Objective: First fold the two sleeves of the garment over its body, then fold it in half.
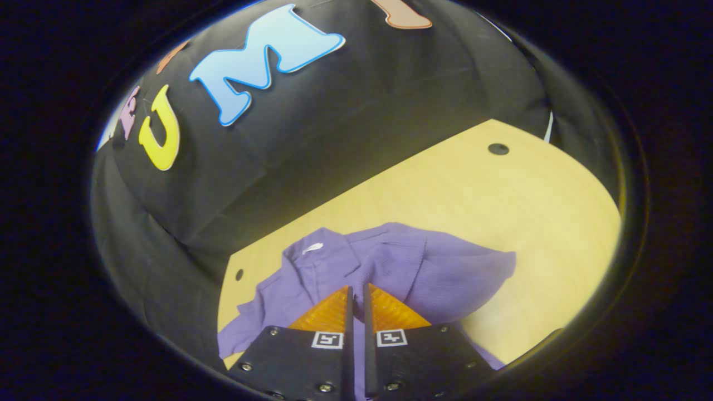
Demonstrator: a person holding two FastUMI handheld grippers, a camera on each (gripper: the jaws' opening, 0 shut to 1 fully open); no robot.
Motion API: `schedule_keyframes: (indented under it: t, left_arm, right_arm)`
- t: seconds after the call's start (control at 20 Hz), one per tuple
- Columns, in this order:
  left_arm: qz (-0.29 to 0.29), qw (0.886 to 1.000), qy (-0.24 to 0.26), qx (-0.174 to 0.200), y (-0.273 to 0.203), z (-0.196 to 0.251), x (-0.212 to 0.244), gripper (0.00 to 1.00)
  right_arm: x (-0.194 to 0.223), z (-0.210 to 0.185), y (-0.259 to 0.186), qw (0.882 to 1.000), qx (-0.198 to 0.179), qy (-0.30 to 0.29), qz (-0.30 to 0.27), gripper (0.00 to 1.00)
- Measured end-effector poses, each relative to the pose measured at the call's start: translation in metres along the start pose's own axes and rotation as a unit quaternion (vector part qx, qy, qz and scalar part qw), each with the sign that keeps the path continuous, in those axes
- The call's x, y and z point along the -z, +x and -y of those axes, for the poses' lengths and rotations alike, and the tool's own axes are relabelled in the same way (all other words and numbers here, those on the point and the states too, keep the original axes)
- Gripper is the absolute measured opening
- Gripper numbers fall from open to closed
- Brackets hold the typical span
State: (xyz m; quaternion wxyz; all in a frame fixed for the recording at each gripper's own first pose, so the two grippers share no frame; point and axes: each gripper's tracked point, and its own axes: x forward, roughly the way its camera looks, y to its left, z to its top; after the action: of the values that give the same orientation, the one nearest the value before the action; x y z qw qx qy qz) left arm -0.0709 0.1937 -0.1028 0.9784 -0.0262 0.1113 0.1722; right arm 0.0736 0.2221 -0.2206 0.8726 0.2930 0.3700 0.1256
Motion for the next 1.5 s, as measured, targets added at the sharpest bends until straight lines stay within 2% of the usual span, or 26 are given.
schedule_keyframes:
  t: [0.15, 0.2, 0.3, 0.45, 0.5, 0.65, 0.85, 0.95, 1.0, 1.1, 1.15, 1.2, 1.35, 1.4, 1.5]
  left_arm:
    - [-0.009, 1.0, 0.002, -0.015, 0.006, -0.029, 0.009, 1.0]
    - [-0.011, 1.0, 0.003, -0.018, 0.008, -0.036, 0.011, 1.0]
    - [-0.015, 1.0, 0.004, -0.02, 0.014, -0.048, 0.014, 1.0]
    - [-0.022, 0.999, 0.01, -0.021, 0.024, -0.058, 0.019, 1.0]
    - [-0.023, 0.999, 0.011, -0.019, 0.027, -0.061, 0.021, 1.0]
    - [-0.03, 0.999, 0.014, -0.015, 0.035, -0.066, 0.028, 1.0]
    - [-0.043, 0.999, 0.014, -0.011, 0.046, -0.073, 0.041, 1.0]
    - [-0.049, 0.999, 0.015, -0.009, 0.051, -0.076, 0.051, 1.0]
    - [-0.051, 0.999, 0.014, -0.008, 0.054, -0.078, 0.052, 1.0]
    - [-0.058, 0.998, 0.011, -0.004, 0.06, -0.08, 0.063, 1.0]
    - [-0.062, 0.998, 0.01, -0.001, 0.062, -0.079, 0.07, 1.0]
    - [-0.066, 0.998, 0.009, 0.002, 0.065, -0.08, 0.076, 1.0]
    - [-0.081, 0.997, 0.008, 0.005, 0.071, -0.079, 0.094, 1.0]
    - [-0.085, 0.996, 0.005, 0.005, 0.073, -0.079, 0.098, 1.0]
    - [-0.094, 0.996, -0.001, 0.006, 0.076, -0.081, 0.11, 1.0]
  right_arm:
    - [0.023, -0.028, 0.009, 1.0, -0.013, 0.007, -0.01, 0.07]
    - [0.03, -0.037, 0.013, 1.0, -0.017, 0.01, -0.014, 0.12]
    - [0.046, -0.061, 0.019, 0.999, -0.037, 0.021, -0.022, 0.12]
    - [0.072, -0.096, 0.025, 0.996, -0.069, 0.044, -0.04, 0.03]
    - [0.08, -0.106, 0.028, 0.995, -0.077, 0.05, -0.047, 0.07]
    - [0.108, -0.127, 0.036, 0.992, -0.09, 0.061, -0.07, 0.07]
    - [0.139, -0.14, 0.044, 0.988, -0.096, 0.068, -0.1, 0.07]
    - [0.153, -0.144, 0.046, 0.987, -0.097, 0.066, -0.114, 0.02]
    - [0.162, -0.146, 0.047, 0.986, -0.097, 0.066, -0.121, 0.07]
    - [0.174, -0.145, 0.049, 0.985, -0.089, 0.063, -0.132, 0.07]
    - [0.174, -0.143, 0.049, 0.986, -0.084, 0.061, -0.13, 0.02]
    - [0.172, -0.143, 0.051, 0.987, -0.082, 0.062, -0.122, 0.07]
    - [0.163, -0.15, 0.05, 0.988, -0.091, 0.073, -0.102, 0.07]
    - [0.164, -0.149, 0.051, 0.987, -0.091, 0.074, -0.106, 0.13]
    - [0.165, -0.151, 0.049, 0.986, -0.094, 0.074, -0.113, 0.16]
